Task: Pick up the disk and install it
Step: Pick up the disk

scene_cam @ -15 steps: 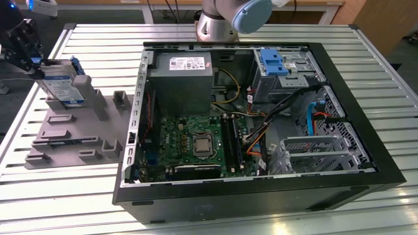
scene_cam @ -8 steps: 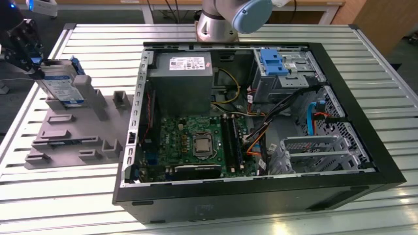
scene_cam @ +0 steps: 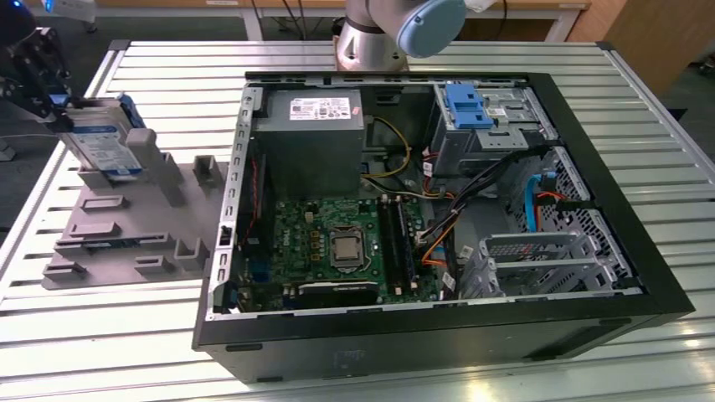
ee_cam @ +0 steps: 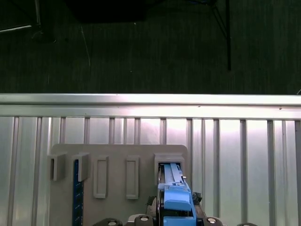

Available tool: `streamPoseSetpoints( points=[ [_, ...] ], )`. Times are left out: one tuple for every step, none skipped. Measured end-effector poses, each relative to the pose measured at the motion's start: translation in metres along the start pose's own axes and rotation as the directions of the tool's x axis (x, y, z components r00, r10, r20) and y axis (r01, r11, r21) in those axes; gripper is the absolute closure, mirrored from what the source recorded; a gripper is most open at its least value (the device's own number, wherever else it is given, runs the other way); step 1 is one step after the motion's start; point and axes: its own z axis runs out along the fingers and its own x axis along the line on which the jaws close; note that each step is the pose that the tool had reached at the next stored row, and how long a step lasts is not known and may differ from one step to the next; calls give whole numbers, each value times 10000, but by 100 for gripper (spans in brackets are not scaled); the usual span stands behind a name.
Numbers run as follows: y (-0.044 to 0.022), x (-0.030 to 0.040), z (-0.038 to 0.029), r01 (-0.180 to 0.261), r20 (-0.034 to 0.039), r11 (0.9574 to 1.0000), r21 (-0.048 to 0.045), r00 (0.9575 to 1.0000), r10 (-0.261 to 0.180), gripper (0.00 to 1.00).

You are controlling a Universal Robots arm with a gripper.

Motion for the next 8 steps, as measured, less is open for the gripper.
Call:
streamPoseSetpoints(
  points=[
    [0, 0, -8, -1, 0, 10000, 1, 10000, 1, 64],
    [0, 0, -17, 0, 0, 10000, 1, 10000, 0, 64],
    [0, 0, -24, -1, 0, 10000, 2, 10000, 1, 64],
    [0, 0, -33, 0, 0, 10000, 0, 10000, 0, 64],
    [1, 0, -42, 0, 0, 10000, 0, 10000, 0, 64],
    [1, 0, -51, 0, 0, 10000, 1, 10000, 0, 64],
    [1, 0, -61, 0, 0, 10000, 0, 10000, 0, 64],
    [1, 0, -71, -1, 0, 10000, 0, 10000, 1, 64]
  ],
)
